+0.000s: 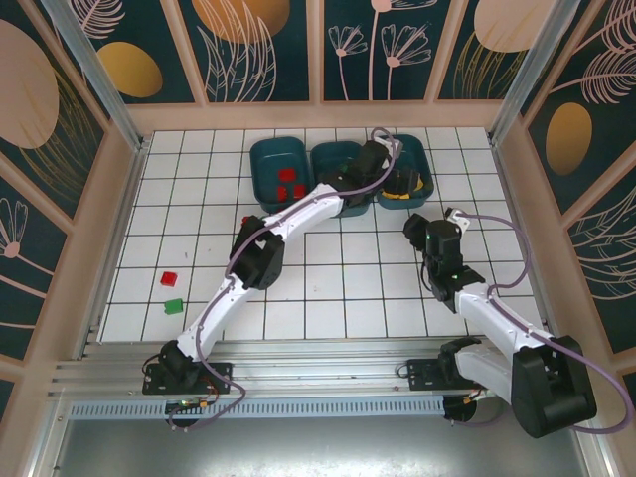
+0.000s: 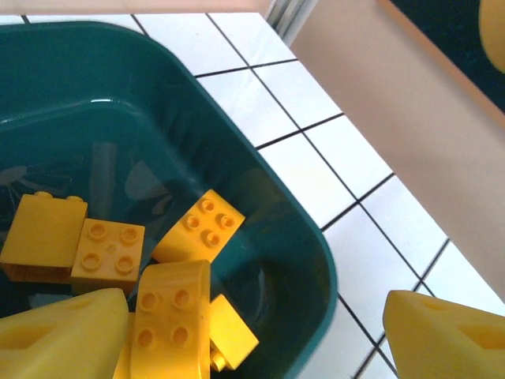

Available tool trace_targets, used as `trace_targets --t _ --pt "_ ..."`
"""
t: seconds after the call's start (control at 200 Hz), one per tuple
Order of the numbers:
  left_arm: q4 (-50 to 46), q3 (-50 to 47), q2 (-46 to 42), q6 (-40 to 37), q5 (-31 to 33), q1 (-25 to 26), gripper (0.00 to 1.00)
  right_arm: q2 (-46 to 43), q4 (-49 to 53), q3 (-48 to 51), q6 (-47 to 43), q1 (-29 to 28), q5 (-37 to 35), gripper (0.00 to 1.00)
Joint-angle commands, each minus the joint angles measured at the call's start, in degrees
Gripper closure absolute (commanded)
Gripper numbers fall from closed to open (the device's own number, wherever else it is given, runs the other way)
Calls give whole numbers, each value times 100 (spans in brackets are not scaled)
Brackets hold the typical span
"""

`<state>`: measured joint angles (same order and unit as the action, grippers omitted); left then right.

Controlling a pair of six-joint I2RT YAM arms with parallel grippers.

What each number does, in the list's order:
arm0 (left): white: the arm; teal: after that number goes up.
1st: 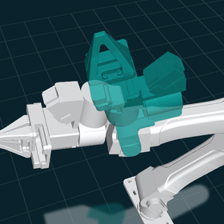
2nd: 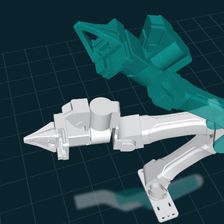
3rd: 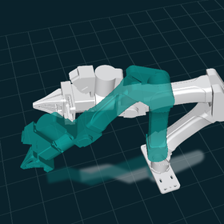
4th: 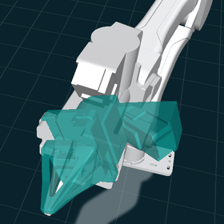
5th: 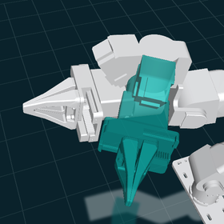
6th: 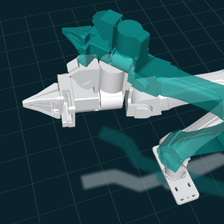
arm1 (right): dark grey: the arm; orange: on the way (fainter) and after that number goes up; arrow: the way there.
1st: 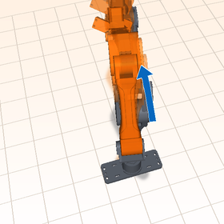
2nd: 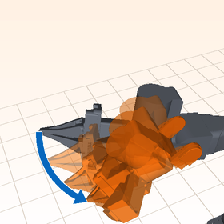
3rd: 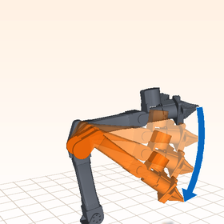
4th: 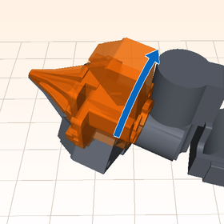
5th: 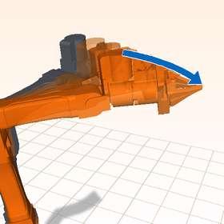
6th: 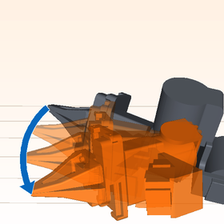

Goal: Sort the legos into containers by color

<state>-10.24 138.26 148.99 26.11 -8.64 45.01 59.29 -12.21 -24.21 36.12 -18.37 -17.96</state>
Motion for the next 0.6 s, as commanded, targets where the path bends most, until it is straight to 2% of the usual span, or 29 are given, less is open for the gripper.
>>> trace_targets --t 0.0,0.14,0.305,0.475,0.596 --pt "336 -895 -1471 -243 -91 -30 18 -46 -271 65 -176 -188 -227 28" --pt "1544 -4357 -3789 -128 613 -188 17 66 -412 -31 -514 -796 -665 28" --pt "1387 -7217 -5784 703 1617 -899 16 364 -529 -153 -645 -1121 -642 28" --pt "1094 -9443 -7178 2128 1954 -2061 17 587 -642 -238 -790 -1368 -704 28" --pt "1236 -9969 -7392 2364 1791 -2359 20 740 -660 -264 -782 -1371 -675 28"
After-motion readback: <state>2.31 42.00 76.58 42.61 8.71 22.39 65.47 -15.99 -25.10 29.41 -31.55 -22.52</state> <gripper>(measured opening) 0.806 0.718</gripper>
